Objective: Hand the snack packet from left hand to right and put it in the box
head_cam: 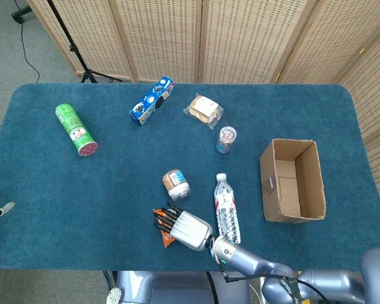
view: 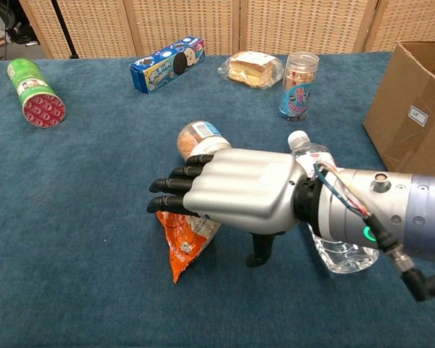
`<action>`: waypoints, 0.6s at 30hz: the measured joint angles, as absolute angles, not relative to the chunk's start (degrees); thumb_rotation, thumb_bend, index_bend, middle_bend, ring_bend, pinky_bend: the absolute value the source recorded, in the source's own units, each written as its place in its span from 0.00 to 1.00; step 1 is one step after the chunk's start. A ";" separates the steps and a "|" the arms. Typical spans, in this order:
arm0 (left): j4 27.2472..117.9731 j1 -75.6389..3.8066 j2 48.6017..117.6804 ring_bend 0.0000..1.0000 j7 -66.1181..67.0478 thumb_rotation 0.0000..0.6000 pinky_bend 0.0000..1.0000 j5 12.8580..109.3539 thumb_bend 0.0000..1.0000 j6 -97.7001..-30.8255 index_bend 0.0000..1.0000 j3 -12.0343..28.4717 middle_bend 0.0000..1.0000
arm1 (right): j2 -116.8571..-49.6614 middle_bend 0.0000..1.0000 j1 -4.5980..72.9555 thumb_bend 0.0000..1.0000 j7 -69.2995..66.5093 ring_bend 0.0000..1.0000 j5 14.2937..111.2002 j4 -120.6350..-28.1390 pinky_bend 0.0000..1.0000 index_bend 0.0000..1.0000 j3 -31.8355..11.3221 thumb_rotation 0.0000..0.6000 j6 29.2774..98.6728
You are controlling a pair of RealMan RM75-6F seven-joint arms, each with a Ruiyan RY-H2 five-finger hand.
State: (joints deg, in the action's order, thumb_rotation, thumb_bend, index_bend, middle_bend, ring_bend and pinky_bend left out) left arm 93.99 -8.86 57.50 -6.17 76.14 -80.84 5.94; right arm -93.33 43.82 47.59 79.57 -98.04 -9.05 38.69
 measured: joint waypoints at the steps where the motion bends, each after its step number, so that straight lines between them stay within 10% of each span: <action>1: 93.97 -8.82 57.50 0.00 -6.20 1.00 0.00 76.17 0.00 -80.86 0.00 5.97 0.00 | -94.06 0.02 44.20 0.00 48.70 0.00 78.82 -97.35 0.17 0.05 -8.77 1.00 39.10; 4: 93.96 -8.73 57.49 0.00 -6.43 1.00 0.00 76.26 0.00 -80.81 0.00 6.05 0.00 | -95.85 0.12 45.20 0.07 50.53 0.07 77.24 -95.67 0.27 0.14 -8.01 1.00 40.32; 12: 93.87 -8.76 57.49 0.00 -6.65 1.00 0.00 76.33 0.00 -80.21 0.00 6.20 0.00 | -97.52 0.57 45.97 0.69 46.86 0.44 79.89 -94.22 0.57 0.60 -6.88 1.00 43.52; 18: 93.89 -8.96 57.41 0.00 -6.67 1.00 0.00 76.39 0.00 -79.41 0.00 6.18 0.00 | -96.86 0.61 45.81 0.79 38.47 0.47 86.01 -94.68 0.58 0.65 -6.23 1.00 47.64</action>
State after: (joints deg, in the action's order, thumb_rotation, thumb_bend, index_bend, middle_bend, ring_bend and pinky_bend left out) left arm 93.89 -8.96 57.41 -6.67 76.39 -79.41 6.18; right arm -96.86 45.81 38.47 86.01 -94.68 -6.23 47.64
